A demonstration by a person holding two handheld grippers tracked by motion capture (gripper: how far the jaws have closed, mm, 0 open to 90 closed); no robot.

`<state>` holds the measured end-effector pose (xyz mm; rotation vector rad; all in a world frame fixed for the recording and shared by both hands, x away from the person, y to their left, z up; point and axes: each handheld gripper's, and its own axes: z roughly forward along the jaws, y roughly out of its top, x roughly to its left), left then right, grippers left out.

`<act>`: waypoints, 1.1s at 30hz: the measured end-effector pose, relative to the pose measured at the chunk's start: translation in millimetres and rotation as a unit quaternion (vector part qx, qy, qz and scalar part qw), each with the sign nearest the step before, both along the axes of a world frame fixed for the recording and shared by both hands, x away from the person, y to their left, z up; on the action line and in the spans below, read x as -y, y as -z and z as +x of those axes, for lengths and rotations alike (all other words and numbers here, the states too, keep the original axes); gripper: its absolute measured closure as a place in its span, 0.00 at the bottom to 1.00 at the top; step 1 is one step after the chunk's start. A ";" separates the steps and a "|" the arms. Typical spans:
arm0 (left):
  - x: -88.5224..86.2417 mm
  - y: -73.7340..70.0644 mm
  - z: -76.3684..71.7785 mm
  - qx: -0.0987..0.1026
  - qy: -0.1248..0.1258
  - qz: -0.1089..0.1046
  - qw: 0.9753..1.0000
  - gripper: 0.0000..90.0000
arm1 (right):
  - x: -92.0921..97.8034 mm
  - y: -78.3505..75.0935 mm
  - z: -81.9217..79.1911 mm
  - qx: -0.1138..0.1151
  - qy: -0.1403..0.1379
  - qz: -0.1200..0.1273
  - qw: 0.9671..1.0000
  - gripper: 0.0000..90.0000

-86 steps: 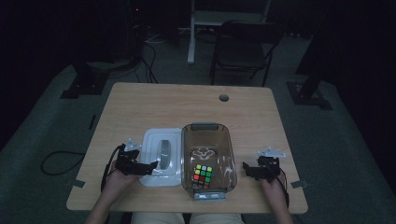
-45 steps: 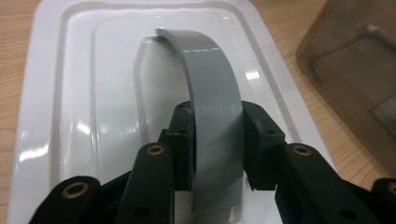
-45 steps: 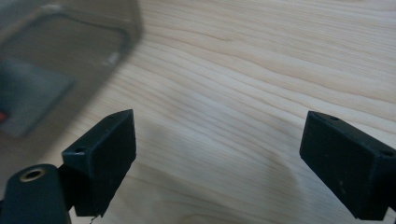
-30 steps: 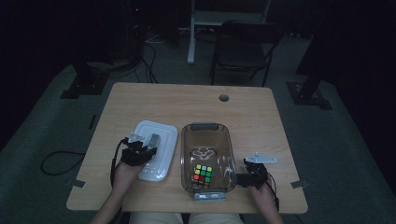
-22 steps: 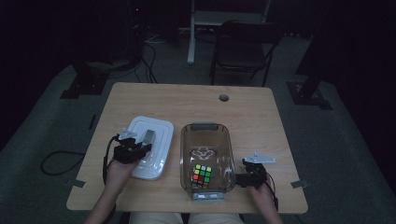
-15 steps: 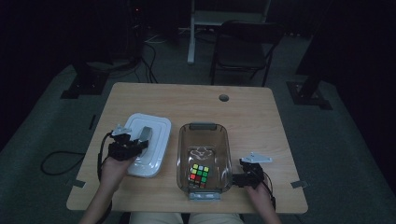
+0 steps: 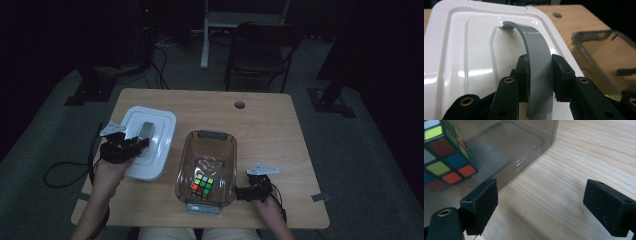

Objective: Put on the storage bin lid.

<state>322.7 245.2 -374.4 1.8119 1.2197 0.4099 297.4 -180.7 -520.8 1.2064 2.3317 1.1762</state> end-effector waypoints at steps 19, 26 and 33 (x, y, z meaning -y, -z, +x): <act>25.8 -10.6 -12.9 0.007 0.068 -0.010 0.998 0.79 | -57.5 -1.8 9.7 0.012 -0.041 -0.009 0.999 0.14; 34.9 -8.2 -16.4 0.002 0.092 -0.009 0.996 0.79 | -78.5 -0.7 13.0 0.011 -0.055 -0.007 0.998 0.14; 41.3 -3.0 -16.1 -0.008 0.111 -0.012 0.994 0.79 | -91.9 -1.1 21.3 0.006 -0.052 -0.008 0.999 0.14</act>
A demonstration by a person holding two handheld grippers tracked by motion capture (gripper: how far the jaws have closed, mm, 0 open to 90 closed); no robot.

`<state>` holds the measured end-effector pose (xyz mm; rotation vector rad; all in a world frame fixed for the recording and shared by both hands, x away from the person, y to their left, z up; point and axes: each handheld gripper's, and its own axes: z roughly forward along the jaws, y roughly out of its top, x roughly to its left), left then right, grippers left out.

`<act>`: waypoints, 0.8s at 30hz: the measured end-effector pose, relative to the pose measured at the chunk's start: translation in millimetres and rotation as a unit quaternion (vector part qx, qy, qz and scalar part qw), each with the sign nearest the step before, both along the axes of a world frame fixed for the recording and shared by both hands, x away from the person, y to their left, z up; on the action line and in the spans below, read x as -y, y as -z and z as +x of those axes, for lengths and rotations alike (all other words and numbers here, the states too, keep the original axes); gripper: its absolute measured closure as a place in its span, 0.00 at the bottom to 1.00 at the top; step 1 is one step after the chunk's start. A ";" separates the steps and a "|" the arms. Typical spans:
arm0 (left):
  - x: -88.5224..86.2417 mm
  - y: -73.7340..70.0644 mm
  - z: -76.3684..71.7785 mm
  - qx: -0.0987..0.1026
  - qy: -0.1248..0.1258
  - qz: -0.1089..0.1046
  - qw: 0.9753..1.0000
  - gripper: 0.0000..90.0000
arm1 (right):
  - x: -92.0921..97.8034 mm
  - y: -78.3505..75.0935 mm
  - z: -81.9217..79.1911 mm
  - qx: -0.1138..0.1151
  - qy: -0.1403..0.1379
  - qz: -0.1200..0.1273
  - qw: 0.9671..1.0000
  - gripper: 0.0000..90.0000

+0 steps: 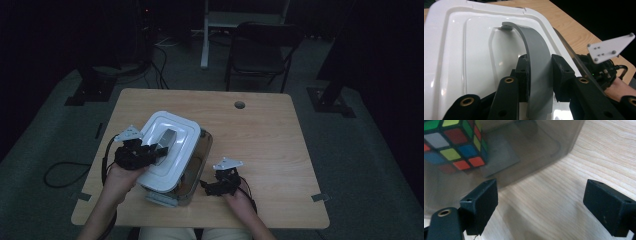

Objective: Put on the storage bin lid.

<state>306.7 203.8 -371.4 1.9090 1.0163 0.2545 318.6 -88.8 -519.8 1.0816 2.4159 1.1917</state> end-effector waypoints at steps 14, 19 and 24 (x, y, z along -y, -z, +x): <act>-0.7 8.5 1.0 -0.016 -0.010 -0.005 1.000 0.79 | -31.9 -0.1 7.6 0.004 -0.019 -0.003 1.000 0.14; 2.2 11.1 2.6 -0.021 -0.005 -0.005 1.000 0.78 | -28.7 -1.6 7.6 0.007 -0.018 0.000 1.000 0.14; 2.9 15.0 6.1 -0.030 -0.007 -0.012 0.999 0.78 | -13.7 -6.5 9.1 0.013 0.001 0.012 1.000 0.14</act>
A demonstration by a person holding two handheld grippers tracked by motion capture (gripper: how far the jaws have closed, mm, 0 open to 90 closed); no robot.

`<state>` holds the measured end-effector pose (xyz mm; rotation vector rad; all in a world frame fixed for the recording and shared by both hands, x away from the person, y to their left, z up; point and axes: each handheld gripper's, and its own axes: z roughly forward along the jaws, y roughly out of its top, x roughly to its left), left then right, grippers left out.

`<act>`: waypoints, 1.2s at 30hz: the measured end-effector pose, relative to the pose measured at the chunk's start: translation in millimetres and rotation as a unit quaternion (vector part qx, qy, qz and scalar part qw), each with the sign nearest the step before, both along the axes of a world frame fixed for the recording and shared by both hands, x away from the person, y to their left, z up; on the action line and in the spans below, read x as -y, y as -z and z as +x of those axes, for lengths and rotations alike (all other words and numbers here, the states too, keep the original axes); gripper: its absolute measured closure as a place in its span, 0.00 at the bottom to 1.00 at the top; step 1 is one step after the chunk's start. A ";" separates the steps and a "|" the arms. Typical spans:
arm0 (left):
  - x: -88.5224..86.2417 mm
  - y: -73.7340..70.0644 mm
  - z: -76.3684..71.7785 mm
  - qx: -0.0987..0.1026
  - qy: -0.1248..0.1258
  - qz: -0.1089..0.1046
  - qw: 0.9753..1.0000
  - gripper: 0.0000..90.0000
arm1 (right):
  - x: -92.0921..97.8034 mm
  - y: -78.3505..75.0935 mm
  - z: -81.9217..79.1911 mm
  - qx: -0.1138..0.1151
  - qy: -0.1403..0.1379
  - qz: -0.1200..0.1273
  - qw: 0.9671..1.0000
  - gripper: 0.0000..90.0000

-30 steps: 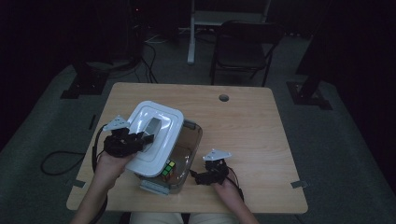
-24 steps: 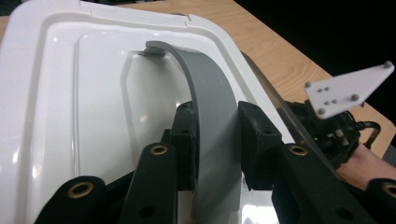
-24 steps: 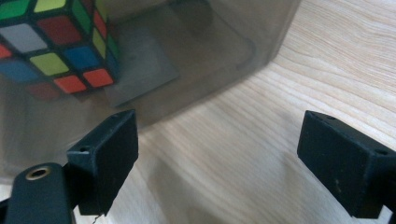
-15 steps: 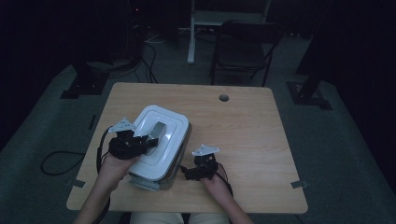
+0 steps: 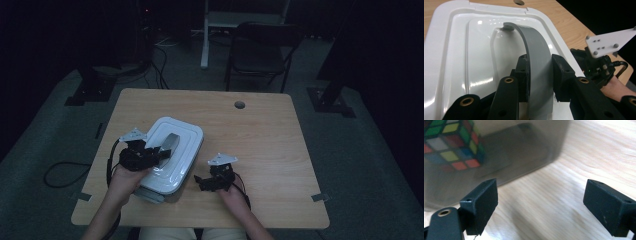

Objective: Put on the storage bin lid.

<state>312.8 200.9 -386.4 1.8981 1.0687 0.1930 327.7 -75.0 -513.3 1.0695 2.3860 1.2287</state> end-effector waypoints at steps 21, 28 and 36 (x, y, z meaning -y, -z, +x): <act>-1.4 7.2 -5.1 0.002 0.023 -0.013 1.000 0.64 | 48.8 -7.1 5.5 0.001 0.060 0.027 0.998 0.14; -13.7 2.2 -5.7 0.010 0.015 -0.023 1.000 0.45 | 53.8 -7.1 5.1 0.002 0.065 0.024 0.998 0.14; -32.2 -3.9 -6.9 0.031 -0.004 -0.033 0.999 0.30 | 62.5 -8.0 4.2 0.002 0.075 0.022 0.997 0.14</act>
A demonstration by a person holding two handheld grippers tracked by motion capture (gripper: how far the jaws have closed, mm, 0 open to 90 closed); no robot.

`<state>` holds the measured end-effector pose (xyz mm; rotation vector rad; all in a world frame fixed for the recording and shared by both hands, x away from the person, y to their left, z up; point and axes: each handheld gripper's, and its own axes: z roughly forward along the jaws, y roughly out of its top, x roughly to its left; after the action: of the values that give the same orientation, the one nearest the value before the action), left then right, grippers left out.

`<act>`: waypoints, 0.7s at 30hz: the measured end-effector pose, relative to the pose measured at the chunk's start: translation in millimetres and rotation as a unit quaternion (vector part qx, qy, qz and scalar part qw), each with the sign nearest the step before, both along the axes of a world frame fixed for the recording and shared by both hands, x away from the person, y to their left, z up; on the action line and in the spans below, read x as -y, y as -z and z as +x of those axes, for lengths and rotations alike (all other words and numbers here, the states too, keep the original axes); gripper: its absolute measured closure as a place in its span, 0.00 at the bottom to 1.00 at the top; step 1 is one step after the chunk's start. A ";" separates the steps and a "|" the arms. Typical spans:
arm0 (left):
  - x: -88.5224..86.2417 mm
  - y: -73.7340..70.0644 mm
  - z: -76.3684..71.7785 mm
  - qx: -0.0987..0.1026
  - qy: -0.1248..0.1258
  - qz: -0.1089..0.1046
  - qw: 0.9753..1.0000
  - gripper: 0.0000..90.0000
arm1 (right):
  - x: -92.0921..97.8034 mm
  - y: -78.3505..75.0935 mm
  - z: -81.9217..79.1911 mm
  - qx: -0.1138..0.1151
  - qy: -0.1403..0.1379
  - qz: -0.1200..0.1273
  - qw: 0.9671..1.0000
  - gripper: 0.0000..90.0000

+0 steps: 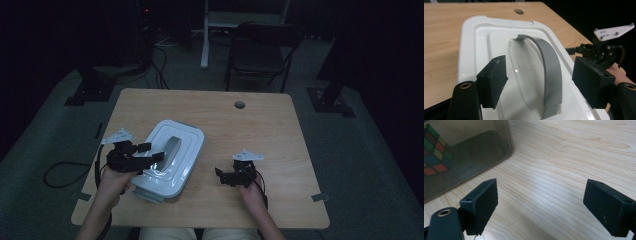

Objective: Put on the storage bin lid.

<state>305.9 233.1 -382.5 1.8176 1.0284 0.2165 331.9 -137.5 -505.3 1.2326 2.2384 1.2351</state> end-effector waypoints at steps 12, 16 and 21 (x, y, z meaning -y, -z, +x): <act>-20.7 -1.3 3.4 0.017 -0.037 0.022 0.999 0.10 | 5.2 -0.5 -1.5 -0.003 0.006 0.002 1.000 0.14; -27.9 -0.8 6.1 0.018 -0.052 0.027 0.998 0.01 | 5.1 -1.2 -2.1 -0.002 0.005 0.002 1.000 0.14; -35.9 3.1 11.0 0.029 -0.074 0.036 0.996 0.01 | 6.4 -1.1 -2.4 -0.003 0.006 0.002 1.000 0.14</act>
<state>316.8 269.0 -385.6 1.7910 1.1275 0.3985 329.5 -144.0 -504.2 1.2515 2.2316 1.2324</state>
